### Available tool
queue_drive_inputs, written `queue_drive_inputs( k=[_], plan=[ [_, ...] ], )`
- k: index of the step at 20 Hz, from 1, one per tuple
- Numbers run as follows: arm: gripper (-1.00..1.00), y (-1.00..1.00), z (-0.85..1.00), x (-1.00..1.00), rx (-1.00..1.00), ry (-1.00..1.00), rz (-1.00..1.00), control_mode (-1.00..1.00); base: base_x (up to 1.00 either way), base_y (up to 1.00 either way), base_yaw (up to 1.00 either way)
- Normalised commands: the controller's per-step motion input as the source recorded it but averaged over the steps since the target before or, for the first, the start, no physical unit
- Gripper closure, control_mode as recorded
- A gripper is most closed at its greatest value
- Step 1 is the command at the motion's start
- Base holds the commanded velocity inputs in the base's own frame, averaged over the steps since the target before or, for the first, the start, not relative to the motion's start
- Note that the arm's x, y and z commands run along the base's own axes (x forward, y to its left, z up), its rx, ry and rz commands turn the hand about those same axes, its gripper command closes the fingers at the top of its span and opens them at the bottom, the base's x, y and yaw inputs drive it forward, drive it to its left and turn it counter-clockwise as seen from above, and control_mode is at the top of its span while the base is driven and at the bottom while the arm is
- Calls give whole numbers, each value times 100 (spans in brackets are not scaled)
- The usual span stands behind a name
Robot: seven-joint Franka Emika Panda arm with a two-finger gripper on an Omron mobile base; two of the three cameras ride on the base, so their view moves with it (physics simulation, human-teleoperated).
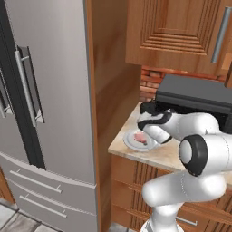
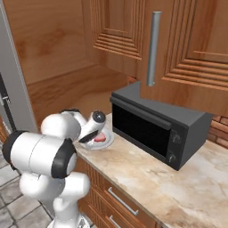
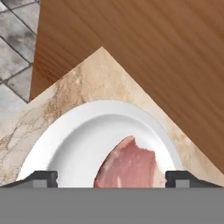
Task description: Pick the steak from the microwave and place it on plate located on the counter.
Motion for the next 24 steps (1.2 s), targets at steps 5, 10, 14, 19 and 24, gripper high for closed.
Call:
queue_drive_inputs(
  k=[5,10,14,19,24],
  plan=[
    [-100,-8,70,-40,0,12,-7,-100,0,0,0],
    [-100,-7,72,-55,-2,17,-14,-100,0,0,0],
    [-100,-12,74,-56,0,18,-18,-100,0,0,0],
    [-100,-7,55,-68,0,18,-19,-100,0,0,0],
    [-100,-4,17,-100,0,6,-21,-100,0,0,0]
  ],
)
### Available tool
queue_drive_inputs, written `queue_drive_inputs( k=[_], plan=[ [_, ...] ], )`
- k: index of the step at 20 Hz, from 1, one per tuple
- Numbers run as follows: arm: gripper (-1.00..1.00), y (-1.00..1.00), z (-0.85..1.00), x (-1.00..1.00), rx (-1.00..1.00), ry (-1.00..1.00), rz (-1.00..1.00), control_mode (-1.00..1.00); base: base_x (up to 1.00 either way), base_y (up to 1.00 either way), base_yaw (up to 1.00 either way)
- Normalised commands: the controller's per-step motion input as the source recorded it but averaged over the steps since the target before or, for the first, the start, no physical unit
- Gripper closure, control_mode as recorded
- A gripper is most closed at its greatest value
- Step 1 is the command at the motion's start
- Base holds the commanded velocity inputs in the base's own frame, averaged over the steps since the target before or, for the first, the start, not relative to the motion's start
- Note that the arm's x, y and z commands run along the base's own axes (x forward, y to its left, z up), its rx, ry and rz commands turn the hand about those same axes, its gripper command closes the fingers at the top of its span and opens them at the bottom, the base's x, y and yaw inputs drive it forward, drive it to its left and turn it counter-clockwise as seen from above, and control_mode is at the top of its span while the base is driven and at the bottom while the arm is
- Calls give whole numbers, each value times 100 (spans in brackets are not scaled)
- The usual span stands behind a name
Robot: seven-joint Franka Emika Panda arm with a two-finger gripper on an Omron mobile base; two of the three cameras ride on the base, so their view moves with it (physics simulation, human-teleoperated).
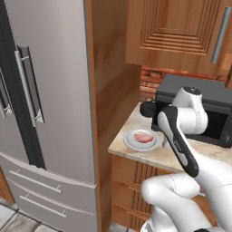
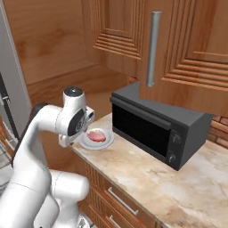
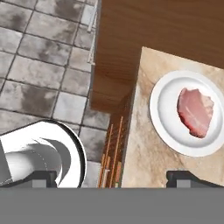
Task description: Pick the steak from the microwave and place it on plate located on the counter.
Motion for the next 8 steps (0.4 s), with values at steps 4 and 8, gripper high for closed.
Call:
queue_drive_inputs(
  k=[4,8],
  plan=[
    [-100,-1,34,-100,0,7,-22,-100,0,0,0],
    [-100,0,52,-94,0,6,-18,-100,0,0,0]
  ],
)
